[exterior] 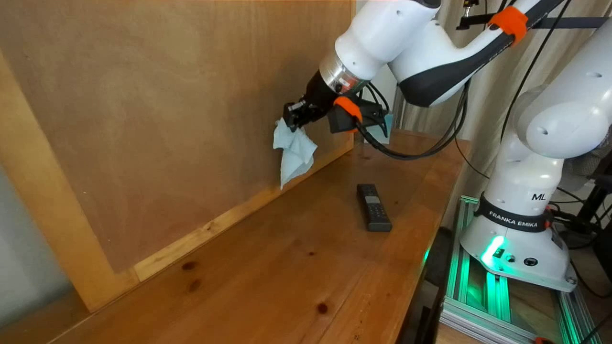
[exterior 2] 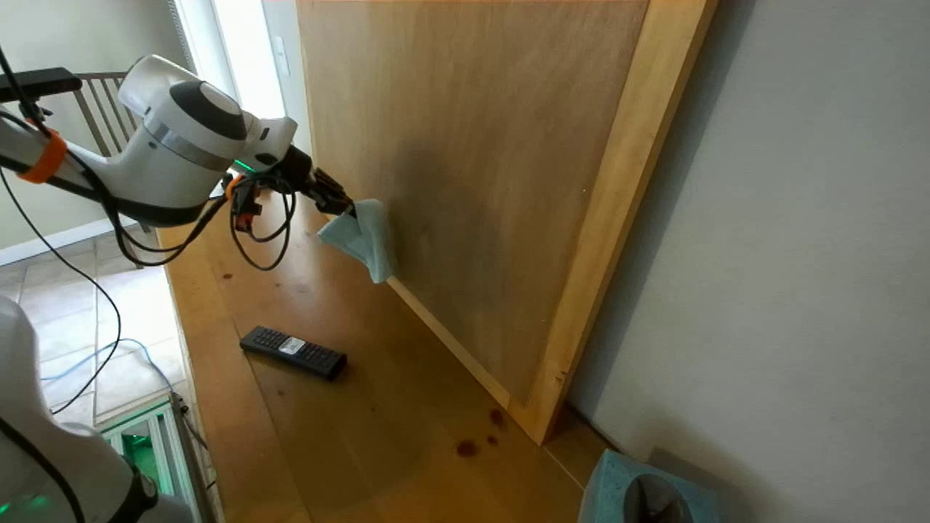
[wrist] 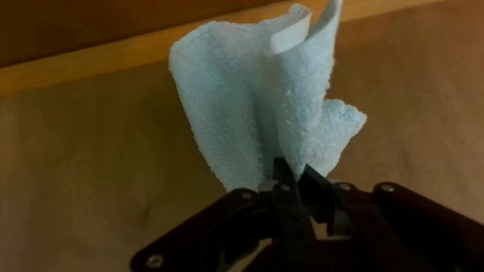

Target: Use the paper towel to clean the upright board

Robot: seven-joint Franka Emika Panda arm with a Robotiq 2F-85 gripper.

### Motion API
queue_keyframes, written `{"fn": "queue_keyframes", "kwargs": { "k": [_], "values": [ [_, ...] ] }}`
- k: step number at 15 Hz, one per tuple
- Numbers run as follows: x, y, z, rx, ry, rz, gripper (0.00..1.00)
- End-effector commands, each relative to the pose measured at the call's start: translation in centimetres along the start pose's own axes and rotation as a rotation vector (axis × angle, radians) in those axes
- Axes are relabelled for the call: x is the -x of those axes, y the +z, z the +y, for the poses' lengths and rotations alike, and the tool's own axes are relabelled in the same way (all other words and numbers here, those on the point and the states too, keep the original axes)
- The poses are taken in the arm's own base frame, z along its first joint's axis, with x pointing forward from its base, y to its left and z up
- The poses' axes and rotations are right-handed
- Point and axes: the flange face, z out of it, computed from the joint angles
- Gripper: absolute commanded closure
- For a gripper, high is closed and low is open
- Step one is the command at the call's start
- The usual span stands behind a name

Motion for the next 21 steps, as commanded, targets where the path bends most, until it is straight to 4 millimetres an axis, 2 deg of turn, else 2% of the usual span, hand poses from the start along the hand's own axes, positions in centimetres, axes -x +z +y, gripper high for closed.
{"fn": "queue_keyframes", "kwargs": {
  "k": [1,2,7,8,15,21],
  "values": [
    [-0.6,-0.5,0.2,0.001,0.017,0.031,0.98],
    [-0.8,-0.8,0.2,0.001,0.021,0.043,0.92],
    [-0.6,-0.5,0.2,0.002,0.016,0.034,0.92],
    [-0.9,-0.7,0.1,0.001,0.023,0.054,0.98],
    [-4.2,-2.5,-1.0,-0.054,0.156,0.182,0.98],
    [-5.1,-3.4,-2.4,-0.122,0.201,0.274,0.98]
  ]
}}
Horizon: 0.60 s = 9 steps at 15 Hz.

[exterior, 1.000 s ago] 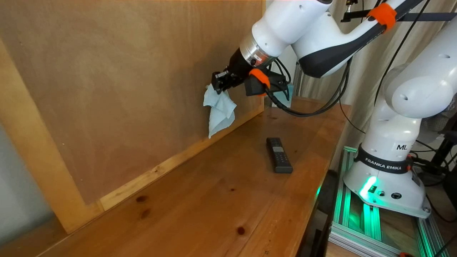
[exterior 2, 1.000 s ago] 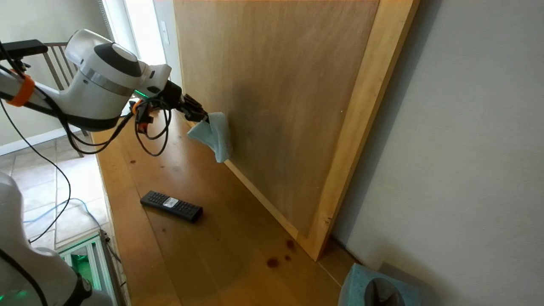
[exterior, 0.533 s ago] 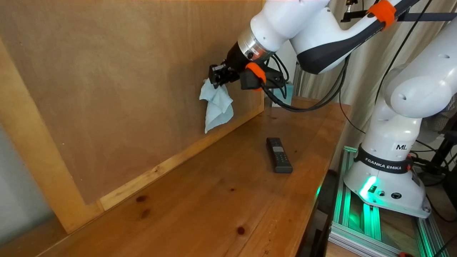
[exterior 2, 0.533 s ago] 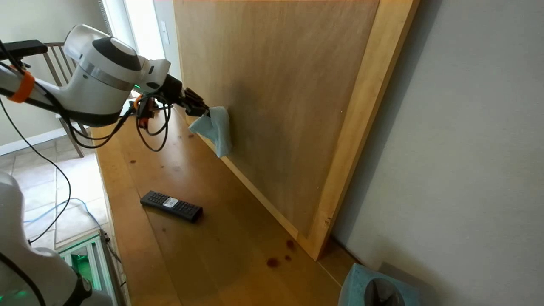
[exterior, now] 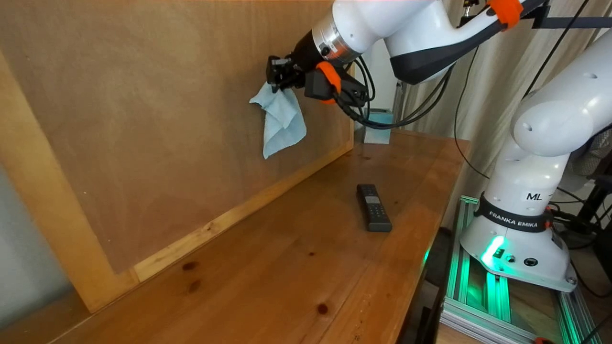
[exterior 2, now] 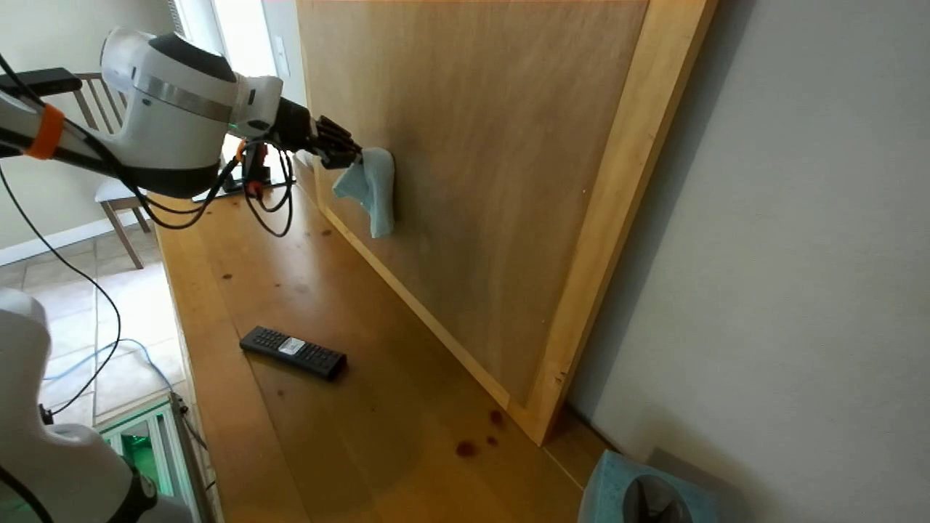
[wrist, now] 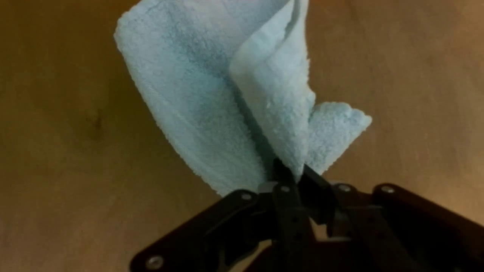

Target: Use the paper towel to clean the upright board

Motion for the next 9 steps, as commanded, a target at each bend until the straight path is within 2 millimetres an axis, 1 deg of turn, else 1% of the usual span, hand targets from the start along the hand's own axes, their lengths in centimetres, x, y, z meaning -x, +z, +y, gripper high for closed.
{"fn": "queue_keyframes", "kwargs": {
  "k": [1,6,9],
  "values": [
    [-0.3,-0.4,-0.8,-0.051,0.03,0.061,0.98],
    [0.6,-0.1,-1.3,-0.076,0.035,0.081,0.98],
    [1.4,0.2,-1.3,-0.081,0.034,0.076,0.98]
  ]
}}
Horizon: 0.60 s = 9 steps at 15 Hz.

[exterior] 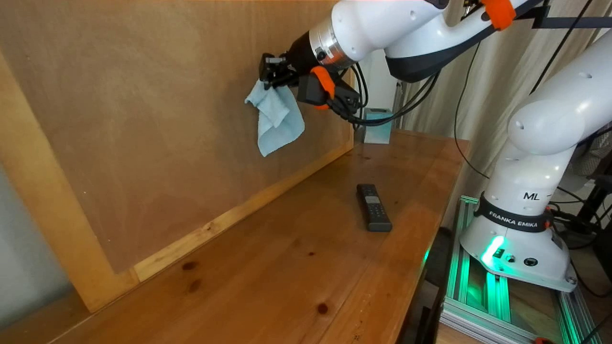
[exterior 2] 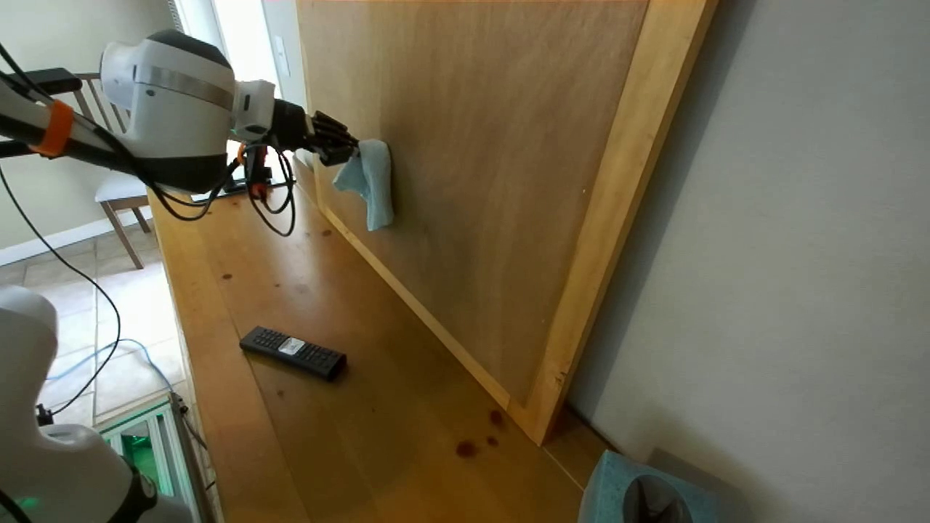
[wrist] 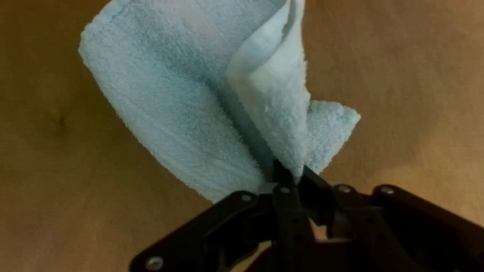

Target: Use the paper towel to clean the upright board

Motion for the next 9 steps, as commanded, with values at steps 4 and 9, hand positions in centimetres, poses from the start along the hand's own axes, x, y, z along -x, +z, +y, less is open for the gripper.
{"fn": "queue_keyframes", "kwargs": {
  "k": [4,9],
  "values": [
    [1.6,0.7,-0.1,-0.033,0.015,-0.023,0.98],
    [3.8,1.8,0.7,-0.002,-0.023,-0.084,0.98]
  ]
}}
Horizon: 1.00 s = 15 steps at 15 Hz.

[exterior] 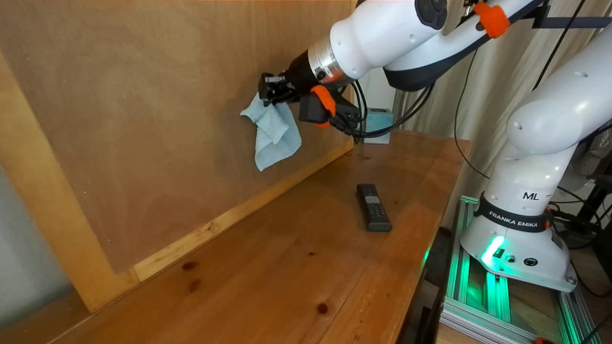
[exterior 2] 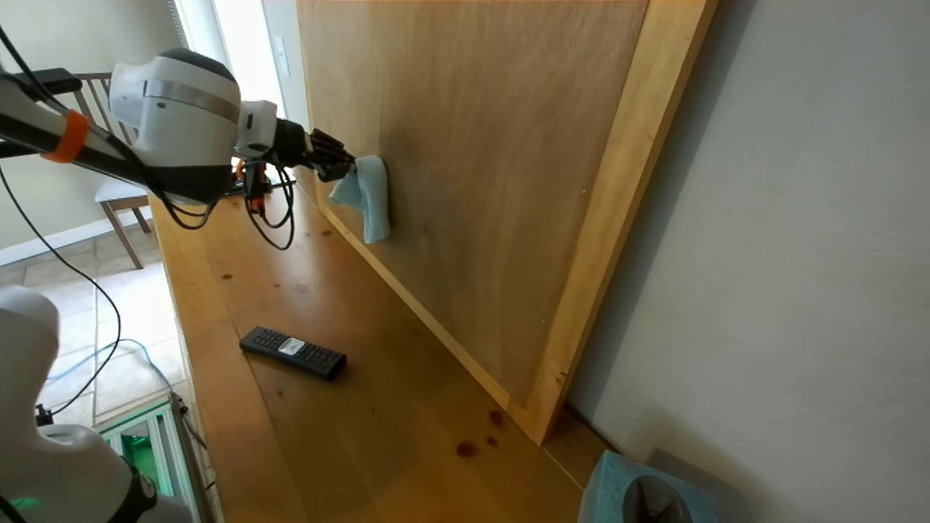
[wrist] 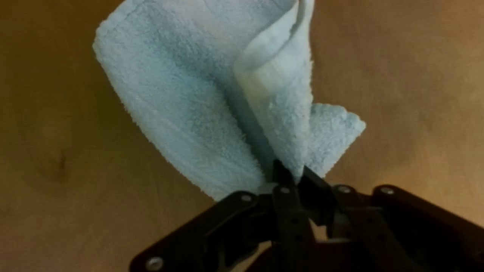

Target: Use the paper towel to clean the upright board

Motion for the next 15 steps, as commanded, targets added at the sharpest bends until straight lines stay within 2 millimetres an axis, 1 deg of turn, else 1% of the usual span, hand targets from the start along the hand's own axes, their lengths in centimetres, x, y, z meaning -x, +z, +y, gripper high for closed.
{"fn": "queue_keyframes", "kwargs": {
  "k": [1,3,6,10,15],
  "values": [
    [1.3,1.5,0.9,0.019,-0.006,-0.057,0.98],
    [2.1,2.7,2.0,0.068,-0.018,-0.087,0.98],
    [2.4,4.0,3.4,0.132,-0.02,-0.088,0.98],
    [1.2,5.2,4.6,0.207,0.0,-0.035,0.98],
    [-1.2,5.2,5.2,0.242,0.031,0.037,0.98]
  ]
}}
